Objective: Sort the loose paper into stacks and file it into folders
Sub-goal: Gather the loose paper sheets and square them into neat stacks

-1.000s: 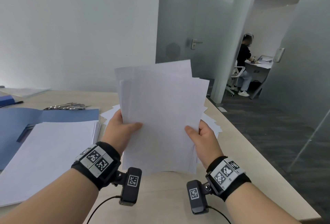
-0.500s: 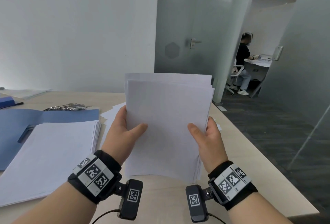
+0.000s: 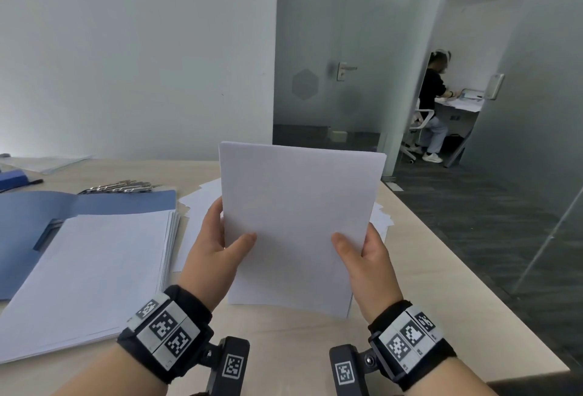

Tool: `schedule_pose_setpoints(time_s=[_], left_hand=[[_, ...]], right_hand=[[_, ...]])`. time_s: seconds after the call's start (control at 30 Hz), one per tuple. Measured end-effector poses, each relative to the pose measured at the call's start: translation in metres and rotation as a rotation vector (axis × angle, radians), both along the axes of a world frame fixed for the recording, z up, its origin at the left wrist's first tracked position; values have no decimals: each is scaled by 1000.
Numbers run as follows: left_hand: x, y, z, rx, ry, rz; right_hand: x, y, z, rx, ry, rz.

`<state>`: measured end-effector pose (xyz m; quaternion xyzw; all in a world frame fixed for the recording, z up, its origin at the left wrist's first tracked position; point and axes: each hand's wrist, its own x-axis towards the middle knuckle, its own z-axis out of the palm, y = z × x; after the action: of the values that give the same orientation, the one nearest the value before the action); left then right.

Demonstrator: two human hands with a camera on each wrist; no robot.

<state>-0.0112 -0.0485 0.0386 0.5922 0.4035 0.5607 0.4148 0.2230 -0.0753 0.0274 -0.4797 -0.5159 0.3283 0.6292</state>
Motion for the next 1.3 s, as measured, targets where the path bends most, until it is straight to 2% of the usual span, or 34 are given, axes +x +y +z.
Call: schedule_pose_setpoints(time_s=[0.2, 0.37, 0.43, 0.7, 0.87, 1.1, 1.2, 1.3], left_hand=[[7, 0, 0, 48, 57, 2], [2, 1, -10, -62, -99, 15], [2, -4, -19, -127, -114, 5], [-6, -2, -47, -319, 27, 39], [-22, -5, -48, -340, 65, 41], [-94, -13, -37, -334, 86, 278], [-140, -15, -37, -366, 127, 375], [-185, -17, -34, -473, 154, 457]], right_hand=[[-8, 1, 0, -12, -16, -38], [-4, -5, -8, -16, -16, 1], [-4, -11, -16, -48, -10, 32], [-4, -6, -28, -233, -5, 72], [-17, 1, -25, -237, -7, 97], [-75, 24, -26, -381, -1, 258], [-115, 30, -31, -427, -101, 371], [-157, 35, -35, -440, -173, 458]])
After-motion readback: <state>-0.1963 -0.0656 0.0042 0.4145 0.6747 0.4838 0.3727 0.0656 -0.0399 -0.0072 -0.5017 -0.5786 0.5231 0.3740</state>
